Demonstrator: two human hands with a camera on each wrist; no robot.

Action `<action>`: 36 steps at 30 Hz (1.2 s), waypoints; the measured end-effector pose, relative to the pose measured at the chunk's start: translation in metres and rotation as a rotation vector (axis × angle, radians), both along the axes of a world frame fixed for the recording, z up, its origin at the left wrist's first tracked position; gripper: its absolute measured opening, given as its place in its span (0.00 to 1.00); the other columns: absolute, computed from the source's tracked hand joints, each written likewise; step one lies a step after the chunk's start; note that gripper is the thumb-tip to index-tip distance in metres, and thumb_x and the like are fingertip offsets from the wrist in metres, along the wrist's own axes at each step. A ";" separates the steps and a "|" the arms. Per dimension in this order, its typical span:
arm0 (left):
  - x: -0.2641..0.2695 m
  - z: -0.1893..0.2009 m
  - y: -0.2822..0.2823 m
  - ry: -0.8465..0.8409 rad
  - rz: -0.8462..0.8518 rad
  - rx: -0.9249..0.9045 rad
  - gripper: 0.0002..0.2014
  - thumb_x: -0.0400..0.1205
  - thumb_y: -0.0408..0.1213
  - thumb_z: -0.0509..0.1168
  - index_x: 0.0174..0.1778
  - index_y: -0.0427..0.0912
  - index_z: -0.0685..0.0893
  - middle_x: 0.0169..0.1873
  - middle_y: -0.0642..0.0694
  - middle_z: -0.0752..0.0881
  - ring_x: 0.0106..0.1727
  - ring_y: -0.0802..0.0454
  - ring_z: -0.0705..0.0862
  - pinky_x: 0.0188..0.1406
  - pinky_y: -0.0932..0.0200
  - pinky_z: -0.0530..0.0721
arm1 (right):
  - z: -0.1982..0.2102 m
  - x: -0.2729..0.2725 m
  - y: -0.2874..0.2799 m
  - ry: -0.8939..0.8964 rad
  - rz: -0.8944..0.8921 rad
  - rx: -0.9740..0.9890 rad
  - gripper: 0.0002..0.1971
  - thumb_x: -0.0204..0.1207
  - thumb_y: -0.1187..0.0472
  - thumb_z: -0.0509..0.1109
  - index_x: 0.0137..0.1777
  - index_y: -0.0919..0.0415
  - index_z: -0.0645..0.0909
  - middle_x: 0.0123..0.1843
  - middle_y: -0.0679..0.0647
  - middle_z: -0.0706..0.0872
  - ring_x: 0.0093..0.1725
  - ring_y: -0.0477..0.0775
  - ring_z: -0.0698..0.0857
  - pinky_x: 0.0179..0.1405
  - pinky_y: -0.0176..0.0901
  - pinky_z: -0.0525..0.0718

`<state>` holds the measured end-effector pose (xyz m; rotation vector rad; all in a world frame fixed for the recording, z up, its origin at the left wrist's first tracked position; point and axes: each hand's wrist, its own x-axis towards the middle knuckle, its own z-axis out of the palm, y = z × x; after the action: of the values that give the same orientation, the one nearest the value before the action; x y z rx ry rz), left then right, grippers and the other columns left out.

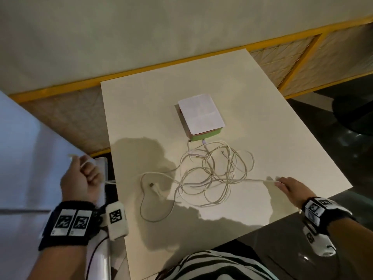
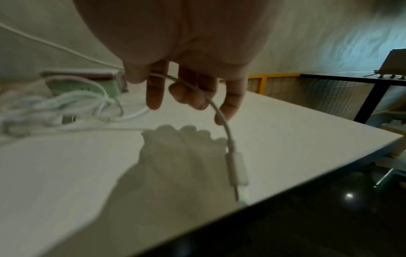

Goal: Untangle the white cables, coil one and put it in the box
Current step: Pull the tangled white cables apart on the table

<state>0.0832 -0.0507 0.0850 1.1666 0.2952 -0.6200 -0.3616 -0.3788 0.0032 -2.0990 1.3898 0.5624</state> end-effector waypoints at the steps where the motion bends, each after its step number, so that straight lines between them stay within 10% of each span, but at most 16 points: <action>1: -0.004 -0.009 0.001 0.014 0.003 0.029 0.19 0.86 0.53 0.50 0.32 0.49 0.73 0.14 0.55 0.65 0.15 0.60 0.61 0.18 0.66 0.56 | -0.010 0.001 -0.002 0.049 0.019 0.008 0.19 0.83 0.48 0.52 0.65 0.56 0.75 0.55 0.61 0.80 0.60 0.65 0.79 0.62 0.52 0.74; 11: -0.022 -0.026 -0.001 0.140 0.165 0.004 0.18 0.85 0.47 0.57 0.29 0.47 0.68 0.14 0.55 0.64 0.16 0.58 0.64 0.19 0.69 0.71 | -0.010 0.081 0.005 0.009 0.036 -0.197 0.31 0.75 0.57 0.65 0.78 0.51 0.61 0.76 0.60 0.68 0.72 0.66 0.68 0.69 0.60 0.70; 20: -0.027 -0.029 0.013 0.138 -0.058 0.173 0.13 0.85 0.44 0.56 0.36 0.45 0.72 0.13 0.55 0.64 0.13 0.60 0.59 0.11 0.68 0.57 | 0.007 0.245 0.111 -0.492 0.617 -0.134 0.17 0.74 0.61 0.63 0.62 0.60 0.81 0.59 0.63 0.84 0.59 0.67 0.81 0.61 0.57 0.80; 28: -0.029 -0.026 0.027 0.132 -0.113 0.256 0.14 0.84 0.37 0.56 0.31 0.48 0.66 0.13 0.54 0.63 0.14 0.60 0.58 0.12 0.67 0.57 | -0.010 0.327 0.172 -0.038 0.633 0.064 0.13 0.79 0.67 0.58 0.58 0.71 0.79 0.60 0.66 0.84 0.61 0.68 0.83 0.54 0.51 0.81; 36: -0.016 -0.036 0.047 0.108 -0.164 0.294 0.13 0.83 0.37 0.58 0.32 0.47 0.68 0.13 0.53 0.64 0.15 0.59 0.60 0.15 0.64 0.59 | -0.022 0.299 0.202 -0.025 0.532 0.076 0.18 0.79 0.50 0.58 0.59 0.63 0.75 0.60 0.64 0.81 0.61 0.67 0.81 0.56 0.53 0.78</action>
<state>0.0667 -0.0037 0.0493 1.4517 0.3948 -0.8044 -0.0627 -0.1766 -0.0187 -2.4033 0.7692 0.7753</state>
